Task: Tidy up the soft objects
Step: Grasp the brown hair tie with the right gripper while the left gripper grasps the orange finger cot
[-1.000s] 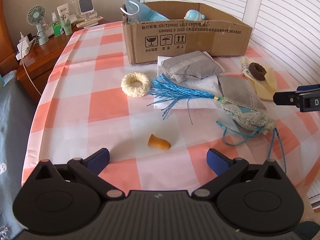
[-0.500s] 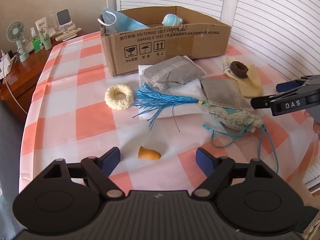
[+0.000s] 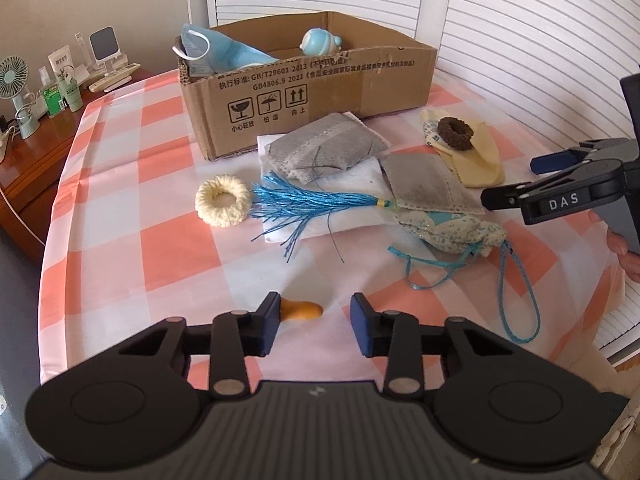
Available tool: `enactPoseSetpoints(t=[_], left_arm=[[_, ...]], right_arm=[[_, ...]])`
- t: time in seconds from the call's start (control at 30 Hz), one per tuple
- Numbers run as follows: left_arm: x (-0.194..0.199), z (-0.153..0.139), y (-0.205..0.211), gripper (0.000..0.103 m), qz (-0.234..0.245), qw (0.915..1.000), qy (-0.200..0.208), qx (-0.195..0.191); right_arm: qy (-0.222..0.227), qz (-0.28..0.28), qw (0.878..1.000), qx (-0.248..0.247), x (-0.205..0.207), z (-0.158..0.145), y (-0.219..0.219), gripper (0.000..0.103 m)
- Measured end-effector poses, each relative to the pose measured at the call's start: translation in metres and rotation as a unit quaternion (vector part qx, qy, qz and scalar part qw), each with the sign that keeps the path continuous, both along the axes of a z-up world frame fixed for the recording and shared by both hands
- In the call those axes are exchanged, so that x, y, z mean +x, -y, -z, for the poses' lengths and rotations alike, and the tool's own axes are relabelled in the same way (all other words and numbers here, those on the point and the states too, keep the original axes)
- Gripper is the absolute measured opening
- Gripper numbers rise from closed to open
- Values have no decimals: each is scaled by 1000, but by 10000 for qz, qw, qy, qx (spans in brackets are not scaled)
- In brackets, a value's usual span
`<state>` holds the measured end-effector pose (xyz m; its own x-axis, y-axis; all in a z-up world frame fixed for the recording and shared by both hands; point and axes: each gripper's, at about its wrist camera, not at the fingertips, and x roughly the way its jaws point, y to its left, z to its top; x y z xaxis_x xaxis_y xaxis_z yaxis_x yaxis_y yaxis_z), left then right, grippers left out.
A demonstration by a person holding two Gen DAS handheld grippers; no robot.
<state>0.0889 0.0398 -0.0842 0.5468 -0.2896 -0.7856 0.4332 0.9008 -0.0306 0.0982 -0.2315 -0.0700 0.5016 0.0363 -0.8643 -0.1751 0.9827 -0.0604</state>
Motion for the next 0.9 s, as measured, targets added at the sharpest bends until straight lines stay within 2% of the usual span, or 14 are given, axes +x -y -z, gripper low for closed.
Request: enactPoseSetpoints(t=[0.1, 0.5, 0.63, 0.73, 0.77, 0.9], left_arm=[[-1, 0, -1, 20, -30, 10000, 27, 4], [1, 0, 3, 20, -545, 9985, 36, -69], [1, 1, 3, 20, -625, 9980, 50, -123], [2, 1, 1, 20, -649, 9977, 33, -165], [2, 1, 2, 20, -645, 9978, 34, -162], [3, 1, 2, 20, -660, 9977, 28, -175]], right_arm=[[5, 2, 10000, 0, -1, 0, 0, 103], [75, 3, 10000, -36, 1, -3, 2, 103], [383, -128, 9992, 41, 4, -14, 4, 103], [693, -328, 9970, 93, 11, -24, 1, 98], [769, -421, 9961, 107, 13, -26, -1, 93], [870, -778, 9929, 228, 33, -25, -10, 86]])
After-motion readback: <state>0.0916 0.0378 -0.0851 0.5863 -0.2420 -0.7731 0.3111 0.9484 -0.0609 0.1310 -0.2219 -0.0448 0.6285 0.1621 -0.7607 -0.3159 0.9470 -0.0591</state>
